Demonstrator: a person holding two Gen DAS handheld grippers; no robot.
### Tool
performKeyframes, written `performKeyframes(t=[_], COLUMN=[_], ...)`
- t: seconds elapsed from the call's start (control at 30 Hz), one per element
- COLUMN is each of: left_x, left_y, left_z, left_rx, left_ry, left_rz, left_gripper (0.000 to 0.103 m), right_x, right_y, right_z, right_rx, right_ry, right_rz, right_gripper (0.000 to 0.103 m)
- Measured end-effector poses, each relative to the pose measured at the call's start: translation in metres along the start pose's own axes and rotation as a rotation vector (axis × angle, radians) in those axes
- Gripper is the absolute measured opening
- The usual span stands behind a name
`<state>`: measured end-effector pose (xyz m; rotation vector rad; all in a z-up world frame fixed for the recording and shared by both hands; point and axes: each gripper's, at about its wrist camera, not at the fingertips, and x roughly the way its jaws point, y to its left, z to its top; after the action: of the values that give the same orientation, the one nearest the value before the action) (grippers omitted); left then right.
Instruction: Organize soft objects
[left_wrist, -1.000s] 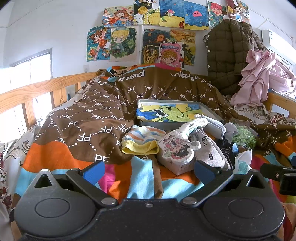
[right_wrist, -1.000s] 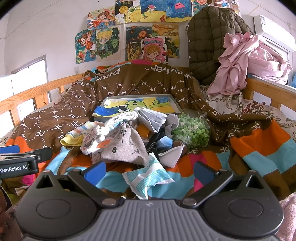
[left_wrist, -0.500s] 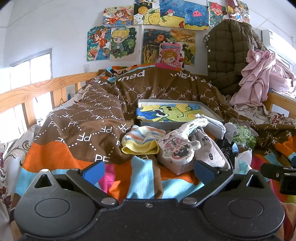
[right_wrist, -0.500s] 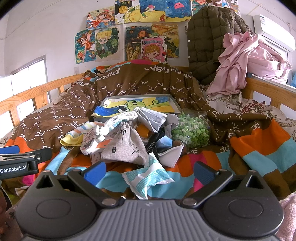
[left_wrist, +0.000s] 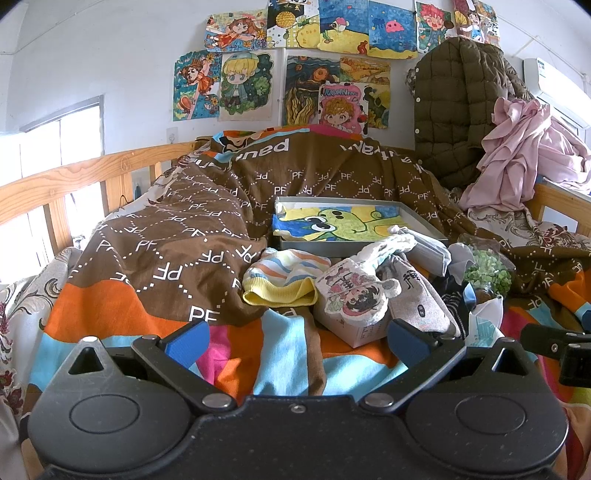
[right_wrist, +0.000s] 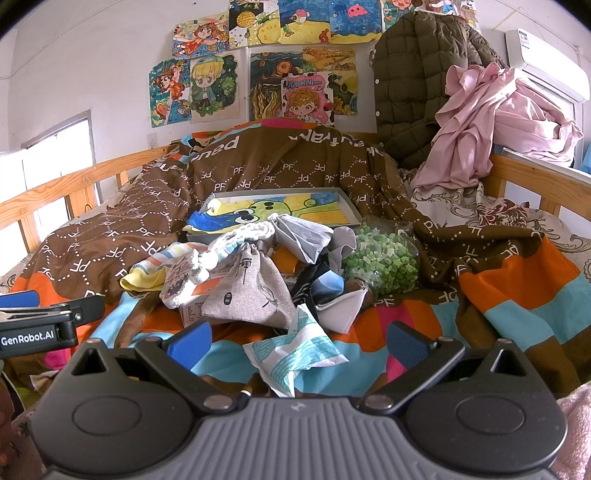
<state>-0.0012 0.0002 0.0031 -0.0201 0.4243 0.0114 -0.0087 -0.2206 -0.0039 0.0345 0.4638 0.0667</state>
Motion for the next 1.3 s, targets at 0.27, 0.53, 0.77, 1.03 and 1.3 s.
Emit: performKeyframes(t=[0.27,0.53,0.77,1.03,1.3], left_x=[0.004,0.005,0.006,0.02,0.046], left_y=[0.002,0.003,0.003,0.009,0.017], left_z=[-0.004,-0.005,-0.006,-0.007,0.008], left_rx=[-0.005,-0.004,-0.004,-0.019,-0.012], left_ry=[0.006,0.008,0.012,0.093,0.128], left_rz=[0.003,0.003,0.003,-0.018,-0.095], left_gripper=[0.102,0.102,0.102,0.102,0.102], right_x=[0.0,0.0,0.0,0.016,0.062], right_y=[-0.001,-0.002,-0.003,-0.003,-0.019], right_z=[0.0,0.002,0.0,0.011,0.018], right_rx=[0.001,0.003,0.006,-0.038,-0.014], right_ry=[0.001,0.001,0.009,0.05,0.198], right_rz=[0.0,0.0,0.002,0.017,0.065], right_gripper=[0.103,0.103,0.103,0.103,0.103])
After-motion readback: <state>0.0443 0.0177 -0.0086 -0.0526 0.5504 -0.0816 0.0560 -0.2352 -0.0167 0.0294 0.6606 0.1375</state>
